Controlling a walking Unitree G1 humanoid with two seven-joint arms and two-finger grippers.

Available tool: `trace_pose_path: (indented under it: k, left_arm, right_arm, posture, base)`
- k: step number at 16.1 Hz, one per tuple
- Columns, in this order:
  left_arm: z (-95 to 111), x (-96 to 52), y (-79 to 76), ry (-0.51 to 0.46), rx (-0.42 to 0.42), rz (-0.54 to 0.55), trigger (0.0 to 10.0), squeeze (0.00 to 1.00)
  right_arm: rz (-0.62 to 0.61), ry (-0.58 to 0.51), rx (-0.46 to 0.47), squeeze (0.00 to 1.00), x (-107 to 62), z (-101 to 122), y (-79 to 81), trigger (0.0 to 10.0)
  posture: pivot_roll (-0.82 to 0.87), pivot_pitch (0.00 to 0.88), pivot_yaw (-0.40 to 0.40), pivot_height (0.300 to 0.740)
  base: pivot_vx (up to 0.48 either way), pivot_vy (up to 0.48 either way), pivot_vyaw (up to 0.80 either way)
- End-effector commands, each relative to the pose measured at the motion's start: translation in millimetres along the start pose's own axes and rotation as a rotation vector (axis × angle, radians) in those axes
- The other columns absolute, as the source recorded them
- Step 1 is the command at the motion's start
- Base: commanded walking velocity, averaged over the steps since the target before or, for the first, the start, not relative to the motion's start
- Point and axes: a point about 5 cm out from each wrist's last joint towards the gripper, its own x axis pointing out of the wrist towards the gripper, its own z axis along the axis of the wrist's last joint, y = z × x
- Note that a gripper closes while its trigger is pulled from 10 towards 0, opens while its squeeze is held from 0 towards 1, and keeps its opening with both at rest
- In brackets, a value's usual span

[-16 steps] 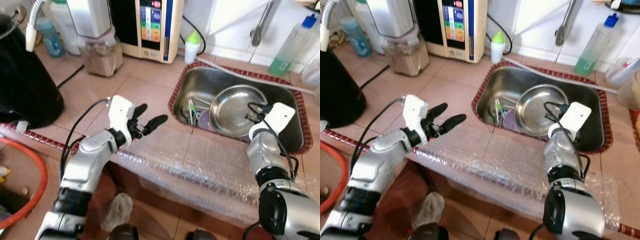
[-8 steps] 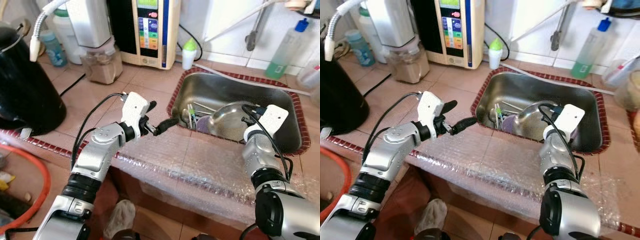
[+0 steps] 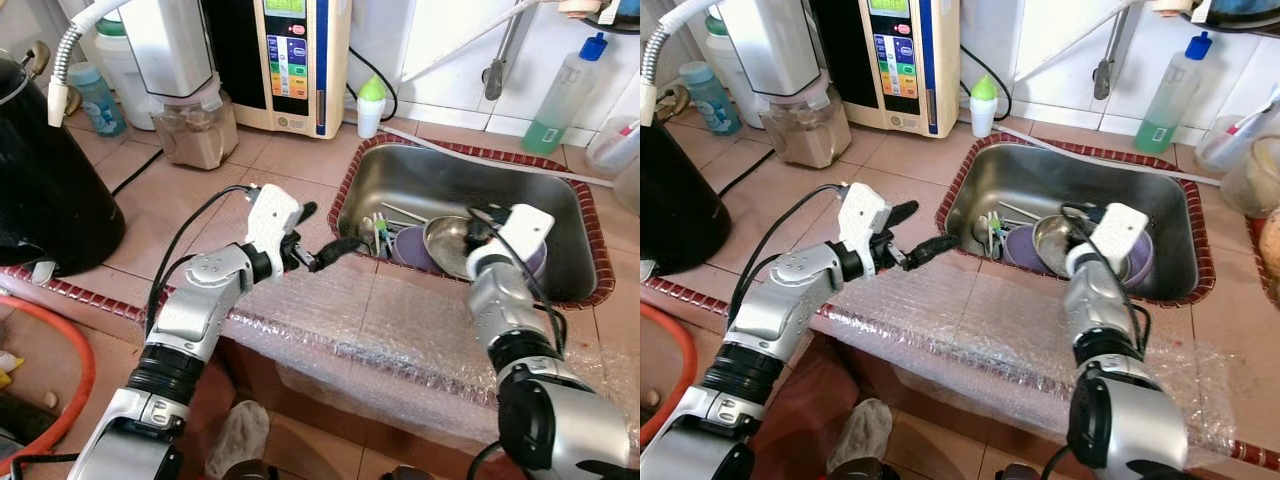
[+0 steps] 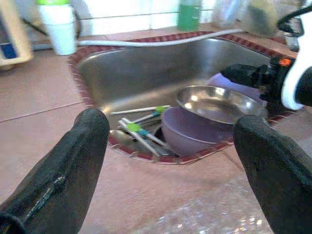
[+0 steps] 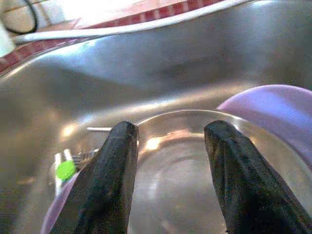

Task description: Kitchen organization

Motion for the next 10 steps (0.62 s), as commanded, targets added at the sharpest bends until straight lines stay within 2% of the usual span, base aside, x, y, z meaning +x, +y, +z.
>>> trace_pose_path:
  k: [1, 2, 6, 8, 9, 10]
  left_arm:
    - [5.2, -7.2, 6.4, -0.038, 0.028, 0.068, 10.0, 1.0]
    - [10.5, -12.1, 11.1, -0.095, 0.06, 0.145, 10.0, 1.0]
    - [18.4, -20.2, 17.6, -0.205, 0.035, 0.355, 10.0, 1.0]
    - [19.5, -26.8, 10.2, -0.243, 0.027, 0.457, 10.0, 1.0]
    - [19.4, -29.7, 6.0, -0.248, 0.021, 0.477, 10.0, 1.0]
    - [16.8, -36.7, 4.0, -0.232, 0.037, 0.539, 10.0, 0.91]
  right_arm:
    - [0.043, 0.015, -0.012, 1.0, -0.8, -2.2, 9.9, 10.0]
    - [0.101, -0.014, -0.076, 1.0, -1.2, 2.2, 20.5, 10.0]
    - [0.273, -0.121, -0.213, 1.0, -5.2, 19.3, 43.0, 10.0]
    - [0.359, -0.247, -0.311, 1.0, -19.2, 25.0, 53.1, 10.0]
    - [0.371, -0.284, -0.32, 1.0, -25.4, 25.3, 54.7, 10.0]
    - [0.391, -0.313, -0.306, 1.0, -37.1, 19.8, 57.7, 10.0]
  posture:
    - [0.01, 0.006, 0.071, 0.74]
    - [0.0, 0.0, 0.074, 0.74]
    - [0.0, 0.0, 0.078, 0.74]
    - [0.01, 0.0, 0.06, 0.74]
    - [0.01, 0.0, 0.058, 0.74]
    - [0.02, 0.0, 0.046, 0.74]
  base:
    - [0.0, 0.0, 0.0]
    - [0.0, 0.0, 0.0]
    - [0.0, 0.0, 0.0]
    - [0.0, 0.0, 0.0]
    - [0.0, 0.0, 0.0]
    - [0.0, 0.0, 0.0]
